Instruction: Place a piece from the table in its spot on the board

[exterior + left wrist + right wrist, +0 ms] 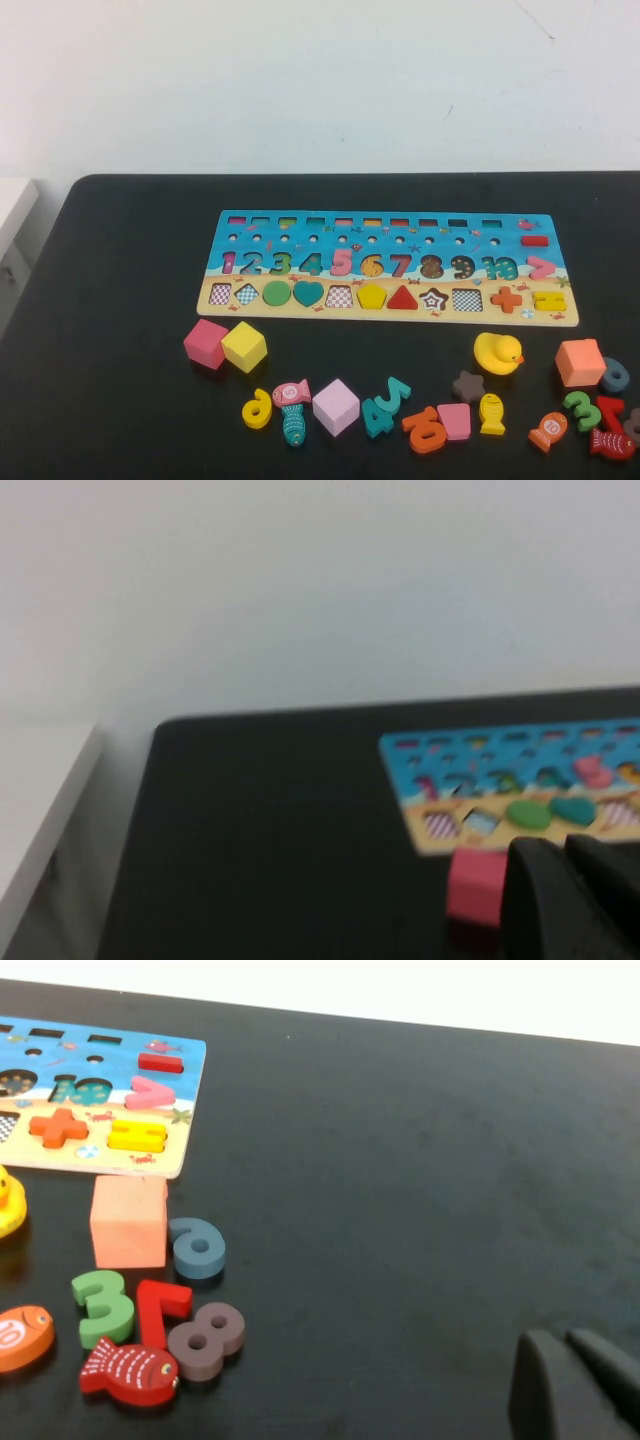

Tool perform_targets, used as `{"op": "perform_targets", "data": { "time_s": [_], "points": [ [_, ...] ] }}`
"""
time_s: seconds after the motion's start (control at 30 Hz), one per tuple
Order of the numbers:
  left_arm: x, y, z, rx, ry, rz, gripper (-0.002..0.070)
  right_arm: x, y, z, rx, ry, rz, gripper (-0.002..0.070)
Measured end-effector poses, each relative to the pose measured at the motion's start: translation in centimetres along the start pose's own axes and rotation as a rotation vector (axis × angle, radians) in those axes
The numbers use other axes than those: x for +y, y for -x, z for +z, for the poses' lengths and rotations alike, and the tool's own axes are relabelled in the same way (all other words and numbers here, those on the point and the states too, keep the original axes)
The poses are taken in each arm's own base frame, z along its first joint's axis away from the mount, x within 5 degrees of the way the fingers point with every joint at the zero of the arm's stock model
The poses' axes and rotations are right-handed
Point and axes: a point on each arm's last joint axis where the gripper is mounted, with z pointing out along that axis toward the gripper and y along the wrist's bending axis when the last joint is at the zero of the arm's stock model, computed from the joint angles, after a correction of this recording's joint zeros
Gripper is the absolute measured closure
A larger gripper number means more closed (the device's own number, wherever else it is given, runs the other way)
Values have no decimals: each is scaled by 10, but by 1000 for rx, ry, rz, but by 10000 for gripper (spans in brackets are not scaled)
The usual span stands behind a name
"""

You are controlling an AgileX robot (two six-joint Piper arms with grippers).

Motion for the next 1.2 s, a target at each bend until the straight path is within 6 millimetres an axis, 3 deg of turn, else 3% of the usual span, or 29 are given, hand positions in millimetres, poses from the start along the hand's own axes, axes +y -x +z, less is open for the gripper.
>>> {"op": "perform_targets", "data": {
  "time_s": [0.17, 0.27, 1.2],
  "points": [
    [9, -49, 0, 88, 95, -9, 675, 0, 0, 0, 0, 0, 0, 657],
    [11, -65, 0, 179, 125, -32, 675, 0, 0, 0, 0, 0, 0, 658],
    [11, -66, 0, 187, 124, -10, 675, 0, 0, 0, 0, 0, -9, 657]
  ]
}}
